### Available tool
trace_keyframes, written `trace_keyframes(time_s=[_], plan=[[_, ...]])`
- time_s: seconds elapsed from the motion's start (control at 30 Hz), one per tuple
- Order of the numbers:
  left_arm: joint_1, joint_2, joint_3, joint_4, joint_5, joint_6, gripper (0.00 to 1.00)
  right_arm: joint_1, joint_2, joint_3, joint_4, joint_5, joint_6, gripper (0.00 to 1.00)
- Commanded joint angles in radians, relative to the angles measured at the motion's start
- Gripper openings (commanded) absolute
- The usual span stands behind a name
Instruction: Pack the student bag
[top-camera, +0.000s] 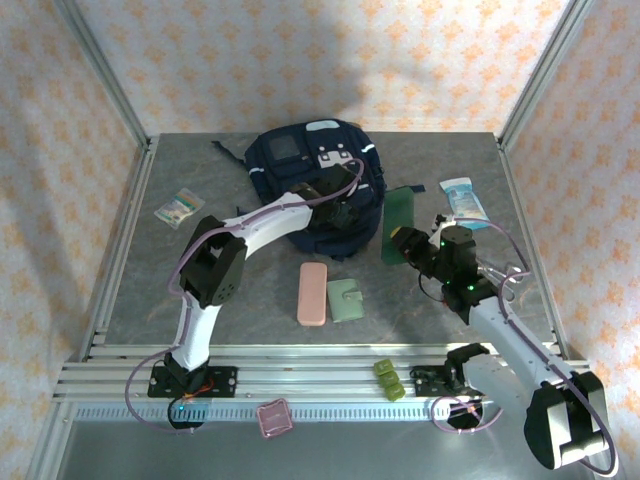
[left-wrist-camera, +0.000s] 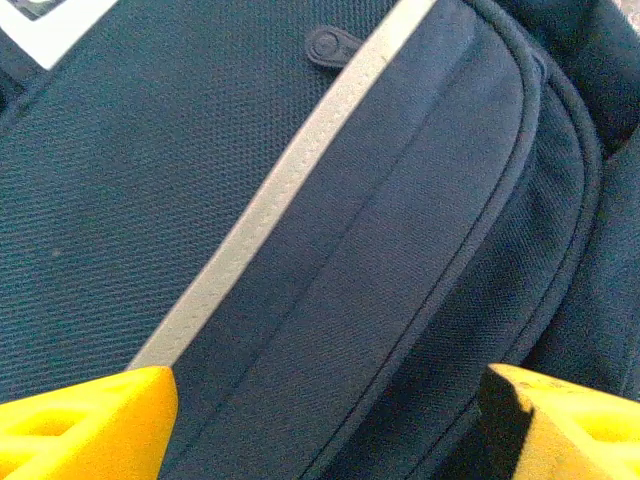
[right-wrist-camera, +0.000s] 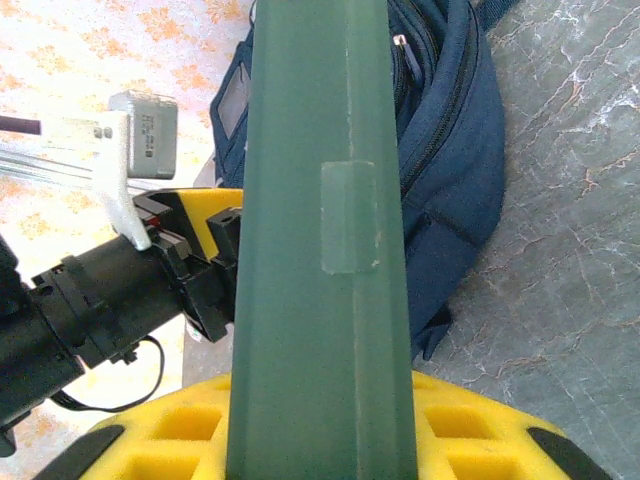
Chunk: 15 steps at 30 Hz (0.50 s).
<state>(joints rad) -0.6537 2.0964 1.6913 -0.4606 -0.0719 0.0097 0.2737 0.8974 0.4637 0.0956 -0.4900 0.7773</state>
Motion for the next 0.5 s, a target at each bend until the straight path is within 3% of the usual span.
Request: trace_keyframes(time_s=[0.0, 0.1, 0.27, 0.37, 0.47], plan=[[0.006, 0.025, -0.007, -0.005, 0.044, 0.022, 0.82, -0.005, -0.020, -0.002, 0.035, 0.021, -0.012, 0.27], [0.006, 0.038, -0.002, -0.004, 0.024, 0.022, 0.82, -0.005, -0.018, -0.003, 0.035, 0.019, -0.012, 0.27], [0.006, 0.083, -0.002, 0.030, -0.179, 0.047, 0.78, -0.005, -0.020, -0.007, 0.041, 0.018, -0.007, 0.27], [0.008, 0.113, -0.002, 0.055, -0.221, 0.068, 0.62, -0.005, -0.023, -0.007, 0.040, 0.019, -0.004, 0.27], [0.021, 0.137, 0.011, 0.060, -0.170, 0.069, 0.44, -0.005, -0.026, -0.004, 0.034, 0.022, -0.004, 0.27]])
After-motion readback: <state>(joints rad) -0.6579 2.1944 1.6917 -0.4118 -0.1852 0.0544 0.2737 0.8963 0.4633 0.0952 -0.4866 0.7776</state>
